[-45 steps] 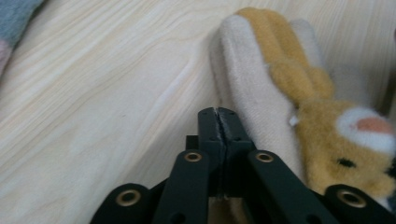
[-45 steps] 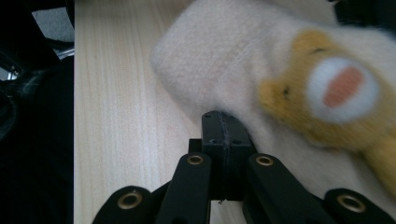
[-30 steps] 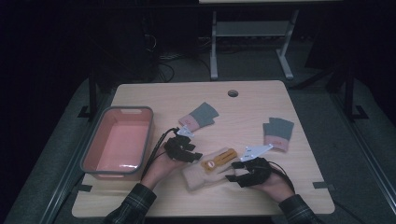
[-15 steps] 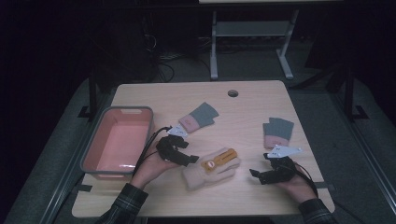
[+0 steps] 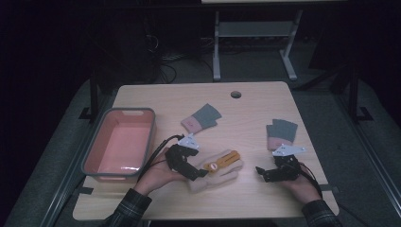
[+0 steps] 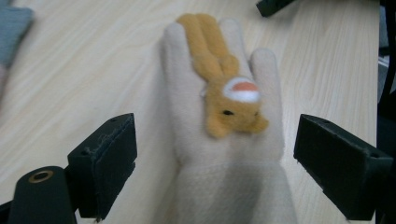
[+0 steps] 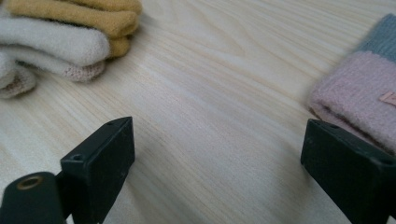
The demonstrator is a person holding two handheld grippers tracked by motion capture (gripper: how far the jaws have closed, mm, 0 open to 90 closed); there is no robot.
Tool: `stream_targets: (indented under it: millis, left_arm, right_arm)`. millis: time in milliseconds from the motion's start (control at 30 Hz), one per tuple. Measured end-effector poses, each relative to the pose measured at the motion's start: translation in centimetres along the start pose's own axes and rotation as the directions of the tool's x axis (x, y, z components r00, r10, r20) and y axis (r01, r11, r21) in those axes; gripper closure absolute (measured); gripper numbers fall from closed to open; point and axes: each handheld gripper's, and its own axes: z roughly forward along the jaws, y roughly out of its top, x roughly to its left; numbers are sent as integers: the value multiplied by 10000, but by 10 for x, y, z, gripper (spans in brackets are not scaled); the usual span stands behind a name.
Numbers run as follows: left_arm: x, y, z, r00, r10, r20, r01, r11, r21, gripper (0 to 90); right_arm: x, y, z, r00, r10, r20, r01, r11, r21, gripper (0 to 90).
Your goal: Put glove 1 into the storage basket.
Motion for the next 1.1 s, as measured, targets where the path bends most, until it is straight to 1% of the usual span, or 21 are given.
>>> stream_targets:
  millis: [33,133,200,233,267,300,367,400,467,500,533,567,600,667,800,833,900,967,1000,1067,1100]
  left_arm:
    - [-3,0,4,10000,-30,38,30,10000,52,127]
    - [-7,0,14,9997,260,-34,-259,9993,266,126]
    - [-9,0,17,9997,247,-91,-245,9993,268,126]
    - [-10,1,19,9992,378,-104,-374,9987,334,126]
    - [-14,1,25,9990,422,-167,-416,9985,365,126]
    - [-14,1,25,9990,422,-167,-416,9985,365,126]
    - [-16,1,30,9980,601,-188,-590,9968,534,126]
    - [-17,0,33,9982,572,-189,-561,9969,556,126]
    - [-19,-2,41,9971,690,-307,-662,9944,826,126]
    - [-19,-2,41,9971,690,-307,-662,9944,826,126]
    - [-19,-3,43,9960,822,-342,-786,9922,971,126]
    - [-20,-3,45,9963,774,-376,-734,9925,978,126]
    - [-19,-3,45,9951,916,-386,-868,9899,1120,126]
    - [-20,-4,48,9948,906,-458,-849,9900,1129,125]
    - [-24,-6,56,9900,1235,-684,-1115,9811,1584,126]
    - [-24,-7,57,9900,1225,-699,-1098,9805,1628,127]
    - [-24,-7,57,9907,1161,-704,-1037,9816,1607,127]
    - [-23,-7,57,9912,1179,-604,-1064,9802,1668,132]
    - [-23,-8,58,9923,1161,-442,-1065,9781,1786,135]
    - [-24,-9,58,9920,1193,-425,-1102,9785,1746,142]
    - [-24,-8,56,9921,1170,-445,-1074,9782,1777,185]
  right_arm:
    - [0,0,0,10000,23,-20,-23,10000,9,98]
    - [0,0,1,9999,20,-145,-20,10000,48,99]
    - [0,0,1,9999,5,-170,-4,10000,49,98]
    - [0,0,1,9999,5,-170,-4,10000,49,98]
    - [0,0,1,9998,26,-178,-25,10000,57,99]
    - [0,0,1,9998,26,-178,-25,10000,57,99]
    - [0,0,1,9998,14,-180,-13,10000,53,99]
    - [0,0,1,9998,24,-188,-23,10000,59,99]
    - [1,0,1,9998,15,-193,-13,10000,69,99]
    - [1,0,1,9998,15,-193,-13,10000,69,99]
    - [1,0,1,9998,13,-200,-12,10000,66,99]
    - [1,0,1,9998,11,-210,-10,10000,68,99]
    - [2,0,1,9998,15,-216,-13,10000,66,99]
    - [2,0,1,9998,22,-220,-21,10000,72,99]
    - [2,0,1,9998,27,-214,-25,10000,70,99]
    - [2,0,1,9998,25,-216,-24,10000,70,99]
    - [2,0,1,9998,27,-217,-25,10000,69,99]
    - [2,0,1,9998,18,-209,-17,10000,65,99]
    - [2,0,1,9998,12,-218,-11,10000,66,99]
    - [2,0,1,9998,8,-216,-7,10000,63,99]
    - [2,0,1,9998,9,-214,-8,10000,63,99]
